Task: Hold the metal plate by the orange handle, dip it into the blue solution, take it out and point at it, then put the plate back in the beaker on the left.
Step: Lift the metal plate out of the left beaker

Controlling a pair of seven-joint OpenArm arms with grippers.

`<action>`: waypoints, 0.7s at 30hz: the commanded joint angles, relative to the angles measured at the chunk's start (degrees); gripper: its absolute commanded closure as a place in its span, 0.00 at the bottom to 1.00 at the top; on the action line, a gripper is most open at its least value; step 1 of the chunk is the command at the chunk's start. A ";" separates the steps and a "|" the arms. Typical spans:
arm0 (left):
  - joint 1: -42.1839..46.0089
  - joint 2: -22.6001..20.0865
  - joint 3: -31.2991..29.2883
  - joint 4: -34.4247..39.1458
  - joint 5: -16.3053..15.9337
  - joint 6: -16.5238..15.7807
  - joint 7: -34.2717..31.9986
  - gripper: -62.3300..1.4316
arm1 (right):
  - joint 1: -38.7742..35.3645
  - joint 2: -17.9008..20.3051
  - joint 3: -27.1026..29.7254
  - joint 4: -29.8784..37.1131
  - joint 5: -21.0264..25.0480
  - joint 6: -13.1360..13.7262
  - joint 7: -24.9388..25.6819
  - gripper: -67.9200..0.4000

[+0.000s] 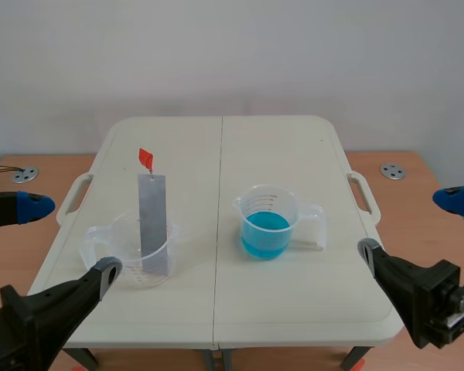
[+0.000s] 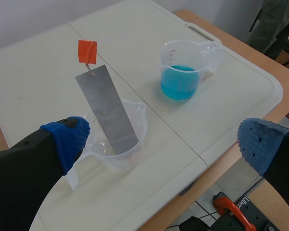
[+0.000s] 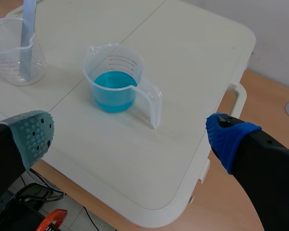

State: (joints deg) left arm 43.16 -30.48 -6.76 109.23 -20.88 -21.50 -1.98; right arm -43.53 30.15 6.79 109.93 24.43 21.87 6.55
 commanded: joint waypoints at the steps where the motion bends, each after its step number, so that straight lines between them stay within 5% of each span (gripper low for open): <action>1: -0.02 0.28 -0.15 0.37 -0.52 -0.11 -0.92 0.00 | 0.52 0.28 0.33 0.85 0.20 0.02 0.87 0.02; 21: 0.00 0.28 -0.15 0.37 -0.52 -0.11 0.94 0.00 | 7.43 0.31 -0.17 0.85 -0.33 1.03 -1.60 0.02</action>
State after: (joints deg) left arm 43.16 -30.48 -6.76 109.23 -20.88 -21.50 -0.36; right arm -37.41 30.15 6.79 109.93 23.55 22.79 4.29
